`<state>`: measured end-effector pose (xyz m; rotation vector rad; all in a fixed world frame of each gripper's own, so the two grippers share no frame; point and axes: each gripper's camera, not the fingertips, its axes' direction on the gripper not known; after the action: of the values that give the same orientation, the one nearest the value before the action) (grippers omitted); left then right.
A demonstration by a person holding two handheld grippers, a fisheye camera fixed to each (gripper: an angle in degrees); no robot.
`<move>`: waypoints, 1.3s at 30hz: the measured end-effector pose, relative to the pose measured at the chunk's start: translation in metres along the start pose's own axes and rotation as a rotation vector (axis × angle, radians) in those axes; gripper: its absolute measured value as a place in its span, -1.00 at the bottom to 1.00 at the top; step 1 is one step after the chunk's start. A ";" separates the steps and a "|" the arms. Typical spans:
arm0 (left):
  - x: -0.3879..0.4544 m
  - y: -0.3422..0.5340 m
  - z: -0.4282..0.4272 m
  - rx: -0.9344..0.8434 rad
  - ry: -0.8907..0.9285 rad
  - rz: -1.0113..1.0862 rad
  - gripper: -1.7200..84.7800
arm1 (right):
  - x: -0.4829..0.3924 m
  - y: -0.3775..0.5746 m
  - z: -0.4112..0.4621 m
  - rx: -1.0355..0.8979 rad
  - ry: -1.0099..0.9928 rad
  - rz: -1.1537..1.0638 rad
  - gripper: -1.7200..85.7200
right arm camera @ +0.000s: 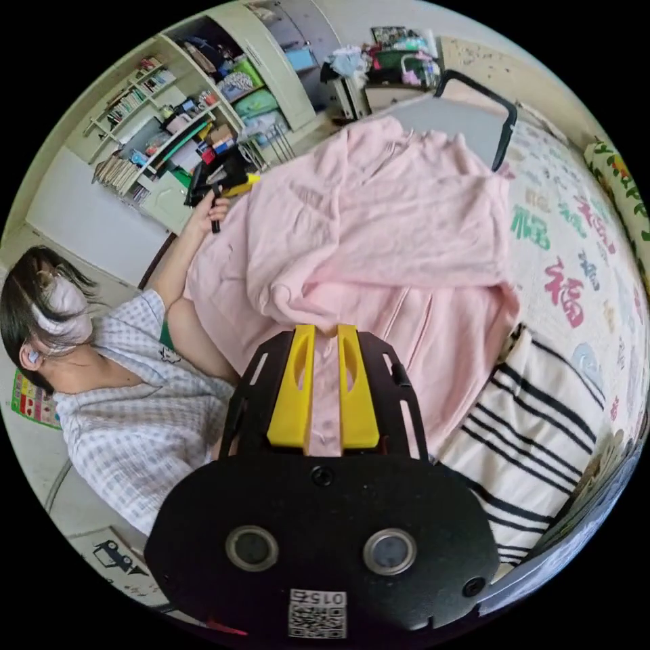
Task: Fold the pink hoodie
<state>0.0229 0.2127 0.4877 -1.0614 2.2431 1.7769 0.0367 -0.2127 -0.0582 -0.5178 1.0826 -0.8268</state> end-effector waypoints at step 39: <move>-0.094 -0.024 -0.060 0.058 0.185 -0.082 -0.94 | -0.029 0.071 -0.006 0.139 -0.062 0.050 -0.92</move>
<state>0.1280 0.2008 0.5311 -1.3346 2.2997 1.6333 0.0486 -0.1462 -0.0960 -0.3960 0.9700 -0.8300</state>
